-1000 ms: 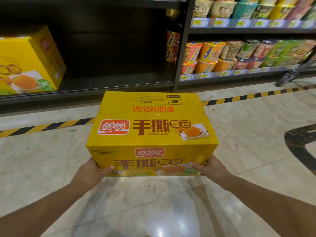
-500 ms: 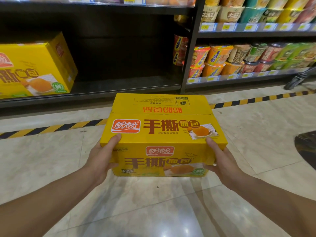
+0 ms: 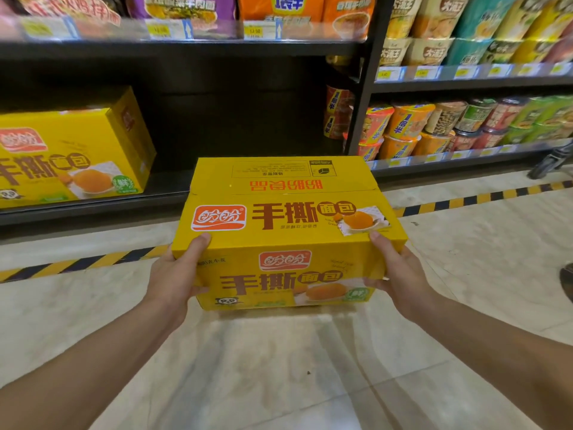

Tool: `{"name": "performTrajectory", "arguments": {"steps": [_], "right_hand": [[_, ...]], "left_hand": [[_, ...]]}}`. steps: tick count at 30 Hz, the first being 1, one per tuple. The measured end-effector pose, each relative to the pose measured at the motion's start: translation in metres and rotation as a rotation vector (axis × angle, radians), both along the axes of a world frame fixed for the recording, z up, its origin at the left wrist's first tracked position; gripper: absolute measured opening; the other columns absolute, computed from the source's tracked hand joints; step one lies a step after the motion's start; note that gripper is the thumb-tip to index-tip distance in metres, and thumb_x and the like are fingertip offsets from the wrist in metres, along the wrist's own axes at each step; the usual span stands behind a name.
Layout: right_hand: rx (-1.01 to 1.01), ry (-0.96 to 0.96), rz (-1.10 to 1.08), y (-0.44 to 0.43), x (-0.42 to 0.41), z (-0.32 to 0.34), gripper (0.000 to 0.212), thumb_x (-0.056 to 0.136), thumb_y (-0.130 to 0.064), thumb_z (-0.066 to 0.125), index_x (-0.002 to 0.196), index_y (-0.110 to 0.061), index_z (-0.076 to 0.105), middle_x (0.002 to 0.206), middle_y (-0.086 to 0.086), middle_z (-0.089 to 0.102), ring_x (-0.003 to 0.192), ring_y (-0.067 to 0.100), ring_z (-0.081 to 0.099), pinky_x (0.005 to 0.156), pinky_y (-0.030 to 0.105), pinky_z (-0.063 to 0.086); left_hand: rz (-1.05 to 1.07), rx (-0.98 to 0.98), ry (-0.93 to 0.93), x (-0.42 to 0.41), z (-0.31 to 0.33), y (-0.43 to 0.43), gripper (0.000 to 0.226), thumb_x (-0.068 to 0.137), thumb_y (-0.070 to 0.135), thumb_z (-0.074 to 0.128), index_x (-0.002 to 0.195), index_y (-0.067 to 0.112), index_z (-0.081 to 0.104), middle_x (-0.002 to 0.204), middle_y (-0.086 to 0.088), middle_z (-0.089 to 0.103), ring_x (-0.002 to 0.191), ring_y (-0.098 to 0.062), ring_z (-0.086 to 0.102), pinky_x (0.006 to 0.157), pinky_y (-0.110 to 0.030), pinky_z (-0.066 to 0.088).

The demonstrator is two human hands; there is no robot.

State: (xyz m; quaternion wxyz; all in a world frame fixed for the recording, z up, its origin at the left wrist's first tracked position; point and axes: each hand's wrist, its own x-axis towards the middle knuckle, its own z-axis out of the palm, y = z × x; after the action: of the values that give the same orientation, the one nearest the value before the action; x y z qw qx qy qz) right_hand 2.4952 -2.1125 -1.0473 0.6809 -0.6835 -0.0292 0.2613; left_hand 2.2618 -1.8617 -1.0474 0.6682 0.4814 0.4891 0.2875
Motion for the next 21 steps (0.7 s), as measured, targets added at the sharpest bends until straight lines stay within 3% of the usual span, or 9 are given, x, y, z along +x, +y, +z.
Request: {"name": "performTrajectory", "arguments": {"steps": [4,9,14,18,21], "right_hand": [[0.013,-0.043,0.021,0.046,0.007,0.024,0.015,0.096,-0.045,0.070,0.104,-0.037,0.061,0.106,-0.012,0.068,0.098,0.010,0.066,0.098,0.058,0.057],[0.010,-0.069,0.018,0.103,0.005,0.052,0.013,0.098,-0.044,0.069,0.105,-0.040,0.058,0.105,-0.014,0.064,0.095,0.008,0.063,0.094,0.055,0.059],[-0.006,-0.097,0.005,0.150,0.012,0.087,0.035,0.096,-0.049,0.070,0.125,-0.036,0.054,0.114,-0.012,0.064,0.098,0.010,0.063,0.091,0.053,0.060],[0.010,-0.109,0.028,0.179,0.035,0.099,0.018,0.098,-0.047,0.068,0.110,-0.041,0.056,0.105,-0.018,0.062,0.094,0.005,0.061,0.097,0.053,0.058],[0.008,-0.107,0.045,0.197,0.061,0.097,0.017,0.098,-0.047,0.068,0.106,-0.041,0.054,0.104,-0.017,0.061,0.101,0.014,0.063,0.101,0.056,0.057]], "left_hand": [[0.031,0.051,-0.002,0.003,0.012,0.038,0.045,0.092,0.052,0.074,0.131,0.034,0.060,0.131,0.002,0.065,0.123,-0.030,0.062,0.100,-0.067,0.054],[0.051,0.081,-0.033,0.001,0.039,0.088,0.039,0.089,0.054,0.077,0.122,0.038,0.064,0.129,0.003,0.068,0.122,-0.030,0.065,0.097,-0.065,0.056],[0.057,0.102,-0.062,0.005,0.071,0.133,0.028,0.091,0.052,0.077,0.114,0.039,0.070,0.123,0.009,0.073,0.117,-0.026,0.069,0.095,-0.063,0.058],[0.065,0.125,-0.067,0.027,0.085,0.162,0.020,0.092,0.050,0.075,0.107,0.040,0.066,0.122,0.010,0.072,0.118,-0.026,0.068,0.096,-0.064,0.057],[0.067,0.145,-0.050,0.050,0.085,0.179,0.023,0.093,0.052,0.074,0.109,0.039,0.063,0.127,0.007,0.071,0.120,-0.028,0.068,0.097,-0.065,0.057]]}}
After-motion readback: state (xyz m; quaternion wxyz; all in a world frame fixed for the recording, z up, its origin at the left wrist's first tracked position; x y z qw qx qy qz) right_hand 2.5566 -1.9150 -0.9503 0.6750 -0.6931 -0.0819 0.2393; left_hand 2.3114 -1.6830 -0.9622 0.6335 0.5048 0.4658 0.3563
